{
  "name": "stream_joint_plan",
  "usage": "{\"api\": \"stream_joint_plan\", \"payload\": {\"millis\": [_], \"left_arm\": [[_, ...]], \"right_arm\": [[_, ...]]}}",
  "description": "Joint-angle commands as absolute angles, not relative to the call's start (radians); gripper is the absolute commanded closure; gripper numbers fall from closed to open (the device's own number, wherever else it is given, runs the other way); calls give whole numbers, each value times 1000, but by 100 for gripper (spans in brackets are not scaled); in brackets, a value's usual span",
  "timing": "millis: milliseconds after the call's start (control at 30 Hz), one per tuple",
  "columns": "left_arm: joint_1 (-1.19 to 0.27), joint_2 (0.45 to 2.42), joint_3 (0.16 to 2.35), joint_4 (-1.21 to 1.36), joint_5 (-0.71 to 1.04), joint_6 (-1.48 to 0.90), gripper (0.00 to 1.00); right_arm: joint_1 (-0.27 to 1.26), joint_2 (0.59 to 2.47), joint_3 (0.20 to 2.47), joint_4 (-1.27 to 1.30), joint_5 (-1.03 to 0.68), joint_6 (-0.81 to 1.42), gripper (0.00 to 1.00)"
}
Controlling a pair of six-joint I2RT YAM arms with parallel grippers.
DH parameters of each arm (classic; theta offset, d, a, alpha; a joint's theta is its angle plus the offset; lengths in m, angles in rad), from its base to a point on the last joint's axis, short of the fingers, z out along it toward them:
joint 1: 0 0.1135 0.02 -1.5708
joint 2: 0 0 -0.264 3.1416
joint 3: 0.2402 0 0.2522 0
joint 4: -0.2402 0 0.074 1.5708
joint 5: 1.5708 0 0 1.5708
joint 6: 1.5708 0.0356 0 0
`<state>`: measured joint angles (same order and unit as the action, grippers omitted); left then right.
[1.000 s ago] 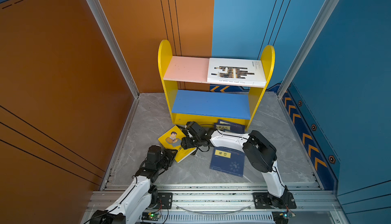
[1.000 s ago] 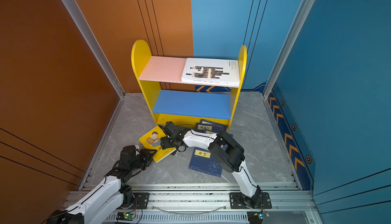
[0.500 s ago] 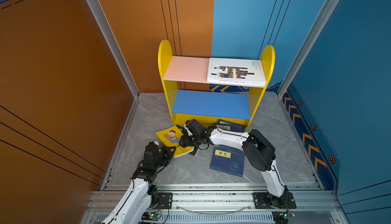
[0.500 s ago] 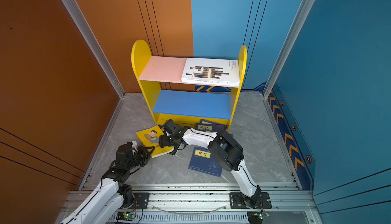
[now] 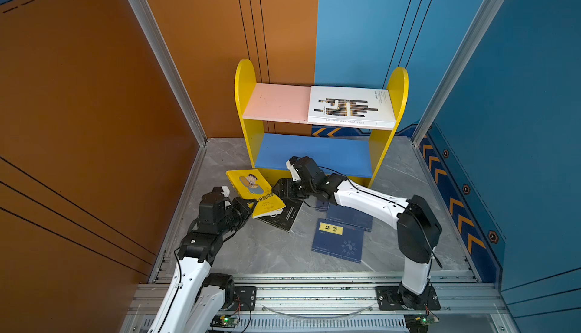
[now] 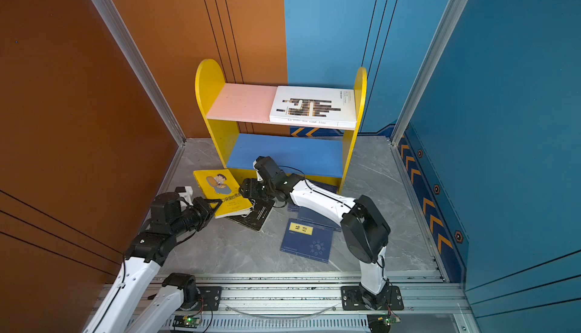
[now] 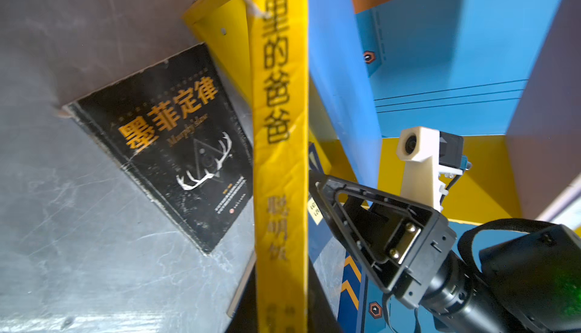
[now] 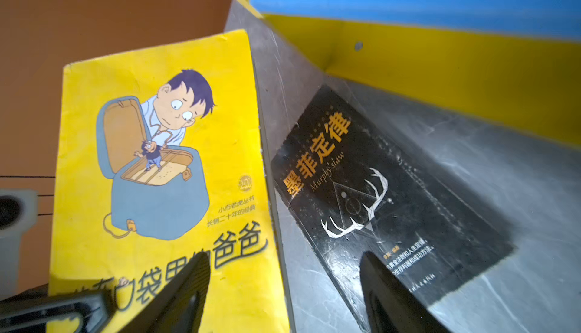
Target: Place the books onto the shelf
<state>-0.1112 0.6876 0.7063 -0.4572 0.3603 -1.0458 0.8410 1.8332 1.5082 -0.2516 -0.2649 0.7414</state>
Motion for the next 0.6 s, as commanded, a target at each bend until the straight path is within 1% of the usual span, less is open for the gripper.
{"api": "stream_joint_plan", "payload": {"millis": [0,133,267,367,433,567], "left_arm": [[-103,699,843,-532,413,-965,100],[-125,723,919,-482,458,-1020,100],[-196,725,930,-329,419,-1111,100],[-301,753,916,-202,328,-1156,100],[-388,788,896,-62,240,-1157,100],[-516,915,877,162,113,-1156,100]], "right_arm": [[833,1720,1459,-336,-208,759,22],[797,1584,1335,-274,-216,847,22],[740,1464,1207,-146,-252,983,23],[709,1394,1109,0,-303,1095,23],[651,1362,1042,110,-346,1174,23],[598,1303,926,303,-357,1315,24]]}}
